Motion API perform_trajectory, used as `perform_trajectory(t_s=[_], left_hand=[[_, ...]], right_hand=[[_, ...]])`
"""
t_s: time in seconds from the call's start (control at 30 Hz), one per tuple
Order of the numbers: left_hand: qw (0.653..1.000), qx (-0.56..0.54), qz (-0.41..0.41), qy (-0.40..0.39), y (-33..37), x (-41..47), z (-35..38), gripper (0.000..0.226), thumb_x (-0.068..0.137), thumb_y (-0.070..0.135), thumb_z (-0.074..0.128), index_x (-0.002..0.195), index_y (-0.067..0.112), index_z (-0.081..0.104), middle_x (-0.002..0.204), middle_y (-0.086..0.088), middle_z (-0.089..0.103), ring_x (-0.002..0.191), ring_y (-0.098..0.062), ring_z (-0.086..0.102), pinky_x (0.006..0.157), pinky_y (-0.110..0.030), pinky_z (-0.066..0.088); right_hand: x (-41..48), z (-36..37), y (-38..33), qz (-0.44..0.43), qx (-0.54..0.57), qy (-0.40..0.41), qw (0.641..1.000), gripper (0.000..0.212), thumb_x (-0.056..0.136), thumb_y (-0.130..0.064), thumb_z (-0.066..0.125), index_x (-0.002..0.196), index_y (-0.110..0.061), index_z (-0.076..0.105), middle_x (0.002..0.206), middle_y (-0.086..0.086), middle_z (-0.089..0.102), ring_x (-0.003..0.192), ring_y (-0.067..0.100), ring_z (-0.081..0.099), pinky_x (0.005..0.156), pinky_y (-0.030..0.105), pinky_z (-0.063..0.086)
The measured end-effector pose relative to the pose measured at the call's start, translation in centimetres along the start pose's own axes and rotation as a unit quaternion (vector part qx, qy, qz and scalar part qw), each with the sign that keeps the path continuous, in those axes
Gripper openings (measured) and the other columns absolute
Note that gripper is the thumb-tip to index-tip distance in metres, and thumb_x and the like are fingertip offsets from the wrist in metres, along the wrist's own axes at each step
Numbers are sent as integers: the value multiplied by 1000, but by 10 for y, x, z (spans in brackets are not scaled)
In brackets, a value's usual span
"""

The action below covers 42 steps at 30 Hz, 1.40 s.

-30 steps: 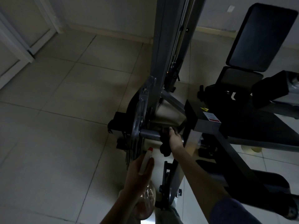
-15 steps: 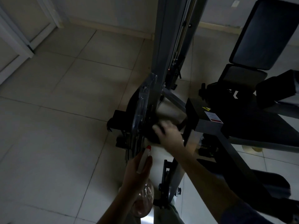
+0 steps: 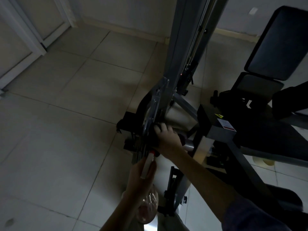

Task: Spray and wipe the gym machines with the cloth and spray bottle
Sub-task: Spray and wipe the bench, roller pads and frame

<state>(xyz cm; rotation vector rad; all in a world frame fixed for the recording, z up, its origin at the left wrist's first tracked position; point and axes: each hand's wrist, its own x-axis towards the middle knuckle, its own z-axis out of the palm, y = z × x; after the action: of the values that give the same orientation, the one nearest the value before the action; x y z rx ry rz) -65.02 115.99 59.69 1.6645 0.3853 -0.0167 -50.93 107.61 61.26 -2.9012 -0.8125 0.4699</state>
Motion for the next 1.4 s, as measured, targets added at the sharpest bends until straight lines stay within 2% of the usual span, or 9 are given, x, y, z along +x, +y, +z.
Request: perform_trajectory(t_s=[0.17,0.27,0.5,0.7,0.9,1.03,1.13,1.27,1.4], left_hand=[[1000,-14,-9,4,4,-7,2,22,96,7,54,74,6,56,43,5,43,36,0,35,40,-13,27],[1000,-10,0,2,1,-9,3,21,96,7,52,76,2,57,44,5,43,38,-3,36,41,-16,28],[1000,5,-2,-26,-5,-12,4,26,95,8,55,81,30,58,58,10,52,49,4,51,50,-12,41],[993,10,31,-111,-21,-16,8,31,90,43,49,67,22,53,51,10,52,46,-6,44,47,-17,35],[988,44,43,-145,-46,-27,18,30,96,24,52,67,25,47,51,13,54,42,-2,46,47,-14,37],[985,72,40,-153,-53,-40,20,34,97,8,52,67,24,46,48,11,53,41,-2,47,44,-11,34],[984,89,24,-154,-65,-52,26,21,94,27,51,75,19,53,47,8,47,41,-1,47,45,-13,34],[981,104,11,-161,-94,-75,44,15,97,25,53,81,29,52,51,9,52,45,-1,51,49,-14,37],[981,129,1,-147,-135,-103,67,16,83,56,41,87,41,44,65,-5,60,48,-12,48,50,-27,42]], right_hand=[[15,0,8,-26,-53,-9,998,39,98,-29,43,133,-13,39,127,15,47,112,36,52,78,40,46],[22,-7,18,16,60,-8,998,31,99,-24,42,126,-13,50,116,17,58,103,36,58,76,36,44],[-20,25,32,-13,94,153,984,29,89,-24,62,110,-4,60,106,16,58,97,36,56,75,41,48],[-75,48,50,177,256,292,905,21,90,-22,62,104,-6,62,96,10,62,84,18,60,71,32,51],[-116,84,54,381,430,193,796,25,93,-31,56,112,-15,60,88,1,63,84,22,65,76,38,55],[-135,111,55,414,509,124,744,18,94,-29,56,107,-17,60,96,5,65,83,17,63,76,31,53],[-148,130,58,409,518,101,744,13,93,-25,57,102,-16,62,91,7,67,87,24,65,86,46,53],[-167,153,65,395,514,52,760,15,93,-19,55,105,-13,61,90,7,66,87,26,64,87,45,52],[-195,180,71,394,507,30,766,16,92,-19,56,107,-12,54,94,11,65,82,28,65,73,39,56]])
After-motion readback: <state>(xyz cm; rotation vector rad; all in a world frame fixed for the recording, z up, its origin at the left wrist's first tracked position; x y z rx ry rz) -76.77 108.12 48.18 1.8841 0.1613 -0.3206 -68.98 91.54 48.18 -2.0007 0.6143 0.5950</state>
